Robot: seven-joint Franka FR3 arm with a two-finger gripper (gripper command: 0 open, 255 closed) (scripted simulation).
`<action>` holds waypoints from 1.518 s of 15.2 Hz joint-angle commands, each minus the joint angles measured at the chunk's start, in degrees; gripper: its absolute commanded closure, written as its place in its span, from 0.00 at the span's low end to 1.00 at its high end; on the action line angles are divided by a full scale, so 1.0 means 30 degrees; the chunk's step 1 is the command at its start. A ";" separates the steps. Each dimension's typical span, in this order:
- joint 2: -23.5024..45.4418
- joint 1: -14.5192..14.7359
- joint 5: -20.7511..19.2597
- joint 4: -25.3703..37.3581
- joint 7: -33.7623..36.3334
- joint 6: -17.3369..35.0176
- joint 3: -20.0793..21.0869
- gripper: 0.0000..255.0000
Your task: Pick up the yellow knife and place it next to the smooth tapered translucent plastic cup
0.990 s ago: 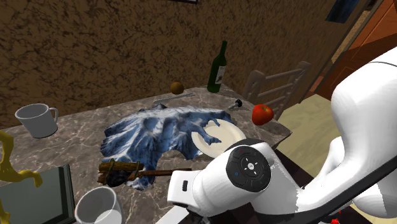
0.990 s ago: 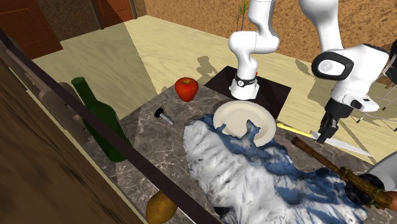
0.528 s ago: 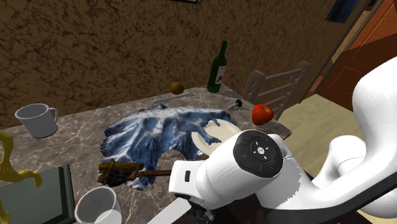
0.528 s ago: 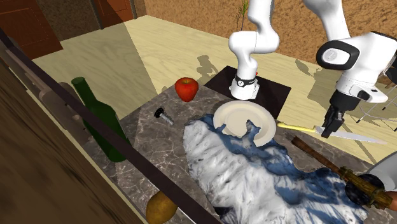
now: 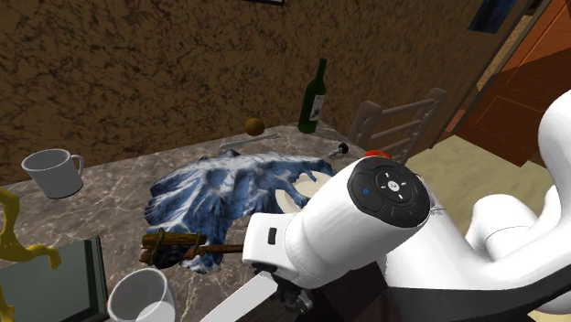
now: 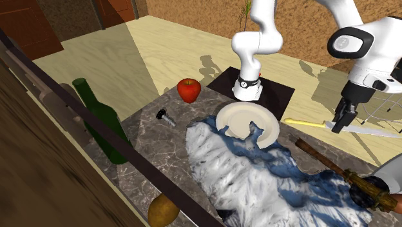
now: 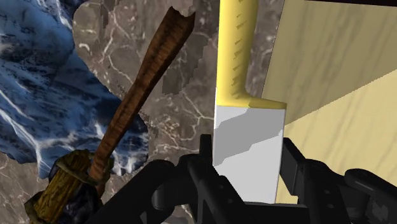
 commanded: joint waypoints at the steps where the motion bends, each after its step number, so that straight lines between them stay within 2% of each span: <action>1: -0.0426 0.0104 0.0412 0.0172 -0.0391 -0.0519 -0.0113 1.00; 11: -0.1748 0.0424 0.1558 0.1621 -0.1623 -0.3058 -0.0562 1.00; 23: -0.2667 0.0574 0.2225 0.3896 -0.2585 -0.6105 -0.0984 1.00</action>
